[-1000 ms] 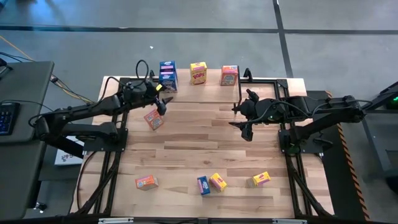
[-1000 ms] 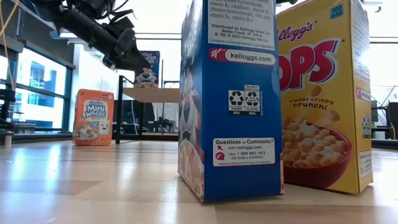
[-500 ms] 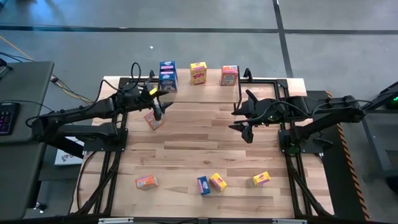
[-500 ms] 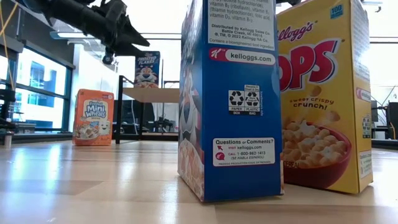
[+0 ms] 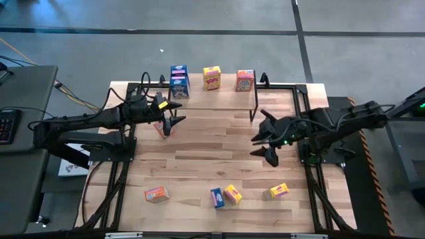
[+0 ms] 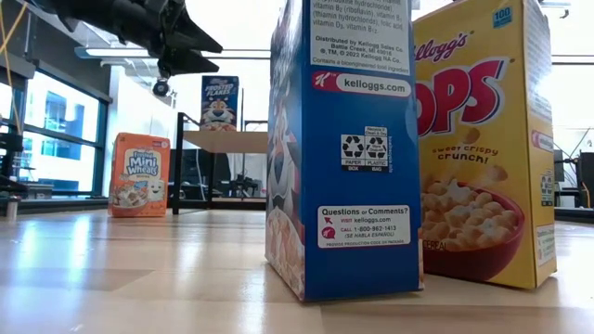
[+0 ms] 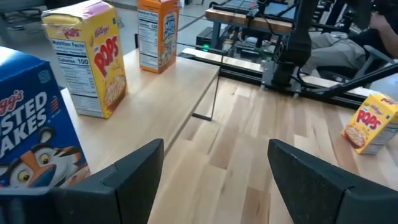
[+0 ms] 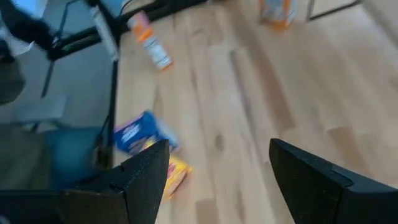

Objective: Stack cereal on shelf
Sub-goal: Put the right yellow cereal box on the shelf

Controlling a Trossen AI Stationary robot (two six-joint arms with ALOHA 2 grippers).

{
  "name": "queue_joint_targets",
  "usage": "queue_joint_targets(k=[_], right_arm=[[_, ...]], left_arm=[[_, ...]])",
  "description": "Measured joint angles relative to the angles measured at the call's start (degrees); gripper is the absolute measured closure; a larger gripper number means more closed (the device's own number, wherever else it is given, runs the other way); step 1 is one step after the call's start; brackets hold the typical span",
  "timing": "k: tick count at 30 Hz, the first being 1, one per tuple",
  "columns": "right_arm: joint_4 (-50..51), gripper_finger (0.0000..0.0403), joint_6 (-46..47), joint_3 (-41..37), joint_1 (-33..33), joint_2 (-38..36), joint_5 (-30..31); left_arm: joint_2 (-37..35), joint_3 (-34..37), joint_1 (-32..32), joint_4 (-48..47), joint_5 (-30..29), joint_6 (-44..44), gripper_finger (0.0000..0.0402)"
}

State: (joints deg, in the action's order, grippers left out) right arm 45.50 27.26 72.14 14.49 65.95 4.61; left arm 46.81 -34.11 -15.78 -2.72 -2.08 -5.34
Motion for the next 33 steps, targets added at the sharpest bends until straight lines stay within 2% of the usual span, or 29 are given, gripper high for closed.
queue_joint_targets(k=[8,14,19,27,33], right_arm=[[6.0,0.0135,6.8,0.0,5.2,0.0,-4.6],[10.0,0.0135,11.3,0.0,10.0,1.6,-4.7],[10.9,0.0135,11.3,0.0,14.1,4.0,-4.8],[12.6,0.0135,11.9,0.0,19.4,9.5,-4.1],[13.6,0.0135,15.8,0.0,22.9,13.9,-4.0]], left_arm=[[0.0,0.0,0.2,0.0,-2.4,0.0,0.0122],[0.0,0.0,0.2,0.0,-3.3,-0.1,0.0122],[0.0,0.0,0.2,0.0,-3.3,-0.6,0.0122],[0.0,0.0,0.2,0.0,-3.3,-2.0,0.0122],[0.0,0.0,0.2,0.0,-3.3,-2.0,0.0122]])
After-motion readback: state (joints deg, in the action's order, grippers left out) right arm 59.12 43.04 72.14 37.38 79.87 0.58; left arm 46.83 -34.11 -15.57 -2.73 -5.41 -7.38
